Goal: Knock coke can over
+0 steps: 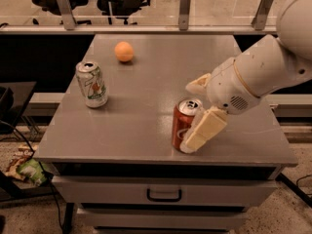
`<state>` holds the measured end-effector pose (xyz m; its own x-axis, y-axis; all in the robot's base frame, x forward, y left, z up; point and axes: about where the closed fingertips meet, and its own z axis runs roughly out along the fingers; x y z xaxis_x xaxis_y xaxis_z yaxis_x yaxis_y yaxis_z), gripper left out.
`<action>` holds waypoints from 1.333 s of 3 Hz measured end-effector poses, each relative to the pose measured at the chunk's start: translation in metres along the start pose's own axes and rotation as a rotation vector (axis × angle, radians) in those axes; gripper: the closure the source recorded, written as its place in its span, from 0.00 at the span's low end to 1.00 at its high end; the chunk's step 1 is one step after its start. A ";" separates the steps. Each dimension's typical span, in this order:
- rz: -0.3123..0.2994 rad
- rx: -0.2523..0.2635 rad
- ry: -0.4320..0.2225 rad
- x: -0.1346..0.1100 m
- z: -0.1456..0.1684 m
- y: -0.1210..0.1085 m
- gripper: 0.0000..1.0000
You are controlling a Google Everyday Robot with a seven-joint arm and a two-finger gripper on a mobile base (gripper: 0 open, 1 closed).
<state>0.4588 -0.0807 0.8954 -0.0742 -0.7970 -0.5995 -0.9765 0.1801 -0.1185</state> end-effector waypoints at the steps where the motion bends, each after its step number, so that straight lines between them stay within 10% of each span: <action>1: 0.008 -0.011 -0.013 -0.003 0.007 -0.004 0.39; 4: 0.029 -0.061 0.171 -0.002 -0.016 -0.063 1.00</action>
Offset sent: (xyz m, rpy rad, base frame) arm 0.0329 -0.0104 -0.0011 0.0134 0.0942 -0.0400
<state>0.5176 -0.1000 0.9171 -0.1308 -0.8792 -0.4582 -0.9834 0.1735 -0.0522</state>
